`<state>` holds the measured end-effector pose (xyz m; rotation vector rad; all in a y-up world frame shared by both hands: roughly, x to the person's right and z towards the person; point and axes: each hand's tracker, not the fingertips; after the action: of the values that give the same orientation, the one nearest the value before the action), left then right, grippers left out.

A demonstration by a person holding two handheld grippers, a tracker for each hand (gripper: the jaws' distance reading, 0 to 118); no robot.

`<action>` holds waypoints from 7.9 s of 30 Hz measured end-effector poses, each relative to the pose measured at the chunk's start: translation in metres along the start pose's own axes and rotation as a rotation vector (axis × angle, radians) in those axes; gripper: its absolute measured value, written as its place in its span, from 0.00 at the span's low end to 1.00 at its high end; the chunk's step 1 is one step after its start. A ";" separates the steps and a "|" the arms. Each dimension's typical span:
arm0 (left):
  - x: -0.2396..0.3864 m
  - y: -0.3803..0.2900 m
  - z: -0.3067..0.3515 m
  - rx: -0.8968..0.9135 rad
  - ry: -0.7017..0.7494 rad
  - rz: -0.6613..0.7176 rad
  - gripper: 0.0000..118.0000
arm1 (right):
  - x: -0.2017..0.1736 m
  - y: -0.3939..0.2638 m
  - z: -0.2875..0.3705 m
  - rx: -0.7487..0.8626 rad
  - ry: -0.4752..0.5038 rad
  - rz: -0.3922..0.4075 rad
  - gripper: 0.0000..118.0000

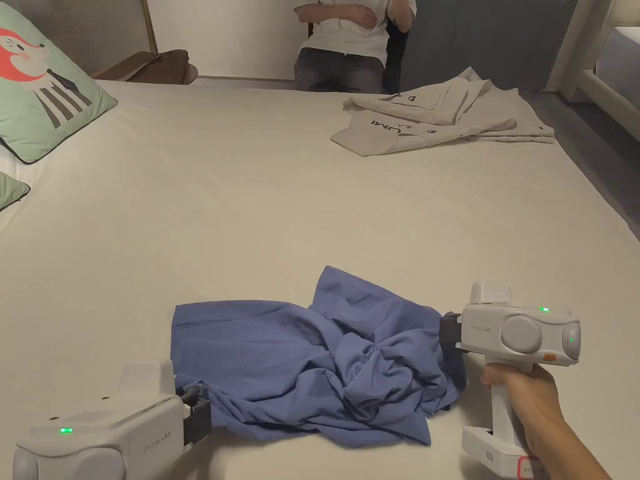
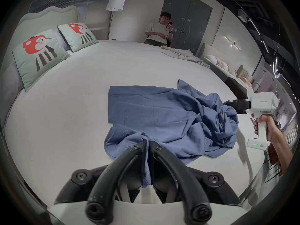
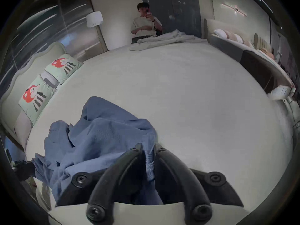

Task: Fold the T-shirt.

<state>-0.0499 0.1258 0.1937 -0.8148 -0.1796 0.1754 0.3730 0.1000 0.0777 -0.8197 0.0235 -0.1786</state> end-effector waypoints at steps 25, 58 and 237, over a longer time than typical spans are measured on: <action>0.015 0.286 0.062 0.485 0.053 -0.104 0.01 | -0.035 0.207 0.209 0.671 -0.190 0.270 0.05; -0.039 0.314 -0.118 0.379 0.384 -0.131 0.01 | -0.004 0.200 0.030 0.638 -0.398 0.219 0.06; -0.001 0.228 -0.037 0.298 0.063 -0.231 0.00 | 0.014 0.079 0.160 0.512 -0.243 0.117 0.00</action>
<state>-0.0616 0.2528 0.0011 -0.4973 -0.1814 -0.0416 0.4124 0.2663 0.1305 -0.3228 -0.1959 0.0290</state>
